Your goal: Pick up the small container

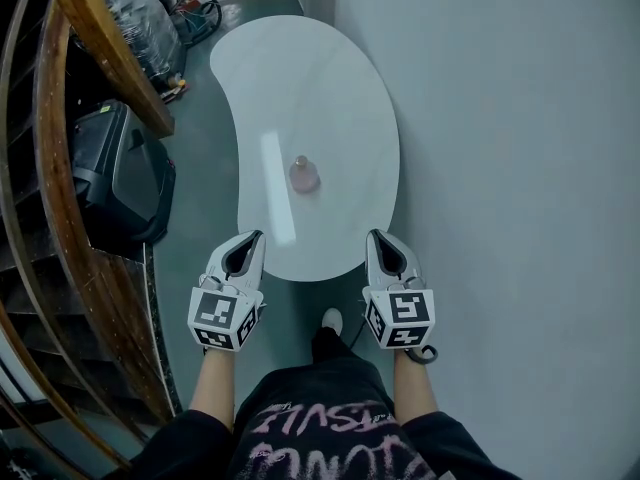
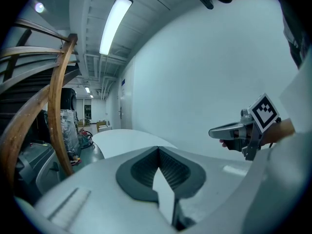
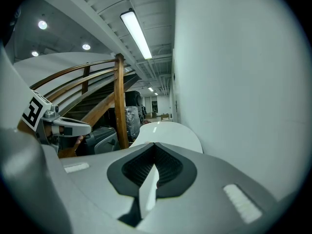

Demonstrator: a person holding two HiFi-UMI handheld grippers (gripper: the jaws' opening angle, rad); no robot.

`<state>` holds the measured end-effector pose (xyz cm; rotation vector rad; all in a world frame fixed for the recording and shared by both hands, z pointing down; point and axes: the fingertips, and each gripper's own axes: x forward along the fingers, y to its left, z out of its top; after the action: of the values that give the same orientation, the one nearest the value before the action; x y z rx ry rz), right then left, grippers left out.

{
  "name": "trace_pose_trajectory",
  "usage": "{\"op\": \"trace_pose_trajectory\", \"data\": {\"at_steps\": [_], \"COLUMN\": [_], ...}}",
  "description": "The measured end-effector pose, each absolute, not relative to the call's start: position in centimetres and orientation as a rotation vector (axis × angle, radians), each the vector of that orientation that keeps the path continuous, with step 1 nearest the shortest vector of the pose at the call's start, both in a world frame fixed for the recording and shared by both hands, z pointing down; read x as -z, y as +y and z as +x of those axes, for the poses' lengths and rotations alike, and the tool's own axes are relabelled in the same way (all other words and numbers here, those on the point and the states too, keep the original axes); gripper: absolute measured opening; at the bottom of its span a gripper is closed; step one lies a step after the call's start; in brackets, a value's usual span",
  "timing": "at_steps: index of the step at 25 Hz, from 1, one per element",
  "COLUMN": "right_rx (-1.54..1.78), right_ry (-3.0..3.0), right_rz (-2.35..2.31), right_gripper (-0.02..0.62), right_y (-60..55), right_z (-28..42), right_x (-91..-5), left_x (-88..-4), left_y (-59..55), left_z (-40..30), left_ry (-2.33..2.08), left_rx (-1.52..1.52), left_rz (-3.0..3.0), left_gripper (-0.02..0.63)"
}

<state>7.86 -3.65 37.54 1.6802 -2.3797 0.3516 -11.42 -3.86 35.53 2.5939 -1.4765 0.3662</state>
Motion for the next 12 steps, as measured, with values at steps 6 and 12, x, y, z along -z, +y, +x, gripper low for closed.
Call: {"op": "trace_pose_trajectory", "data": {"at_steps": [6, 12], "right_rx": [-0.374, -0.391], "right_ry": [-2.382, -2.39], "right_rz": [1.665, 1.649], "right_gripper": [0.011, 0.011], "right_y": [-6.0, -8.0], "right_z": [9.1, 10.1], "right_x": [-38.2, -38.5], "left_x": [-36.2, -36.1], "left_y": [-6.1, -7.9], "left_z": [-10.1, -8.9], "left_ry": [-1.476, -1.487], "left_rx": [-0.389, -0.405], "left_rz": [2.579, 2.572], "left_gripper": [0.0, 0.0]}}
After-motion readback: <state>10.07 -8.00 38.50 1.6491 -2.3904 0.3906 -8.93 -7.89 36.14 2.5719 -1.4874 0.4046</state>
